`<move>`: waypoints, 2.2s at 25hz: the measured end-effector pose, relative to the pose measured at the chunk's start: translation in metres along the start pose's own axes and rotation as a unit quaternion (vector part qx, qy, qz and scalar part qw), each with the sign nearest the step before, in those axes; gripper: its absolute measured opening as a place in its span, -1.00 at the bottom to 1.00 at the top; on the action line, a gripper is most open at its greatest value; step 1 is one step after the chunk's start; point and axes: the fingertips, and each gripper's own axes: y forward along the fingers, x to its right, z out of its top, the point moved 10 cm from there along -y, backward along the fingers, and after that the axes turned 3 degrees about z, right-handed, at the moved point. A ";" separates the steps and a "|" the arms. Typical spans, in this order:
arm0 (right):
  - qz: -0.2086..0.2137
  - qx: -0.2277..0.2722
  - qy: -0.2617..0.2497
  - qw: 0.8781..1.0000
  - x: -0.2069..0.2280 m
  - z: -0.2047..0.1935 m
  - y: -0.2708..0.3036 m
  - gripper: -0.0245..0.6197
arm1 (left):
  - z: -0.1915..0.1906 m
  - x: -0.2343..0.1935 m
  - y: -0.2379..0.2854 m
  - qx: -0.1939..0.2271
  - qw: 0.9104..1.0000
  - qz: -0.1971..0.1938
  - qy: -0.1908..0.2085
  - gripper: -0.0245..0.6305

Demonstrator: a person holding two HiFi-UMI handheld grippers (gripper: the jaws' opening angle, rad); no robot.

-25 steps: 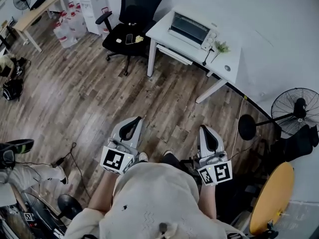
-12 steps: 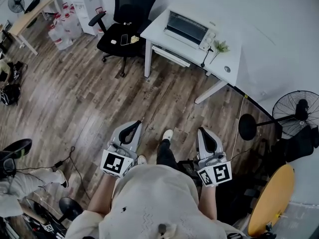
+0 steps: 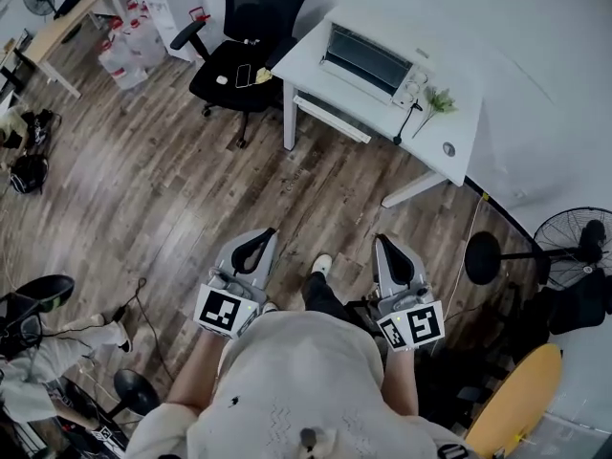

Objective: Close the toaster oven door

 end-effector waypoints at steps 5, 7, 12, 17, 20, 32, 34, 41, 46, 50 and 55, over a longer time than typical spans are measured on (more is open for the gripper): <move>0.026 0.001 -0.012 1.000 0.047 0.011 0.024 -0.89 | 0.012 0.004 0.047 0.000 1.000 0.018 0.001 -0.92; 0.032 0.004 -0.011 0.999 0.066 0.012 0.030 -0.89 | 0.018 0.007 0.064 0.009 1.000 0.023 -0.002 -0.92; 0.042 0.015 -0.010 0.999 0.107 0.017 0.039 -0.89 | 0.024 0.013 0.099 0.010 0.999 0.041 0.003 -0.92; 0.038 0.023 -0.011 0.999 0.144 0.019 0.037 -0.89 | 0.024 0.023 0.130 0.018 0.998 0.053 0.000 -0.92; 0.032 0.025 -0.003 0.999 0.162 0.017 0.037 -0.89 | 0.026 0.026 0.149 0.015 0.999 0.048 0.004 -0.92; 0.000 0.023 0.005 1.000 0.202 0.016 0.057 -0.89 | 0.018 0.011 0.204 0.000 1.000 0.016 -0.007 -0.92; -0.017 0.019 -0.002 1.000 0.206 0.018 0.062 -0.89 | 0.016 0.003 0.218 -0.002 1.000 -0.004 -0.009 -0.92; -0.091 0.003 -0.015 0.996 0.224 0.026 0.095 -0.89 | 0.026 -0.043 0.287 -0.004 0.997 -0.079 -0.006 -0.92; -0.123 -0.010 -0.017 0.992 0.240 0.032 0.140 -0.89 | 0.039 -0.084 0.342 0.003 0.993 -0.120 -0.012 -0.92; -0.143 -0.020 -0.023 0.989 0.243 0.035 0.174 -0.89 | 0.040 -0.114 0.372 -0.006 0.989 -0.145 -0.018 -0.92; -0.154 -0.024 -0.033 0.987 0.244 0.042 0.213 -0.89 | 0.045 -0.145 0.395 -0.009 0.985 -0.169 -0.020 -0.92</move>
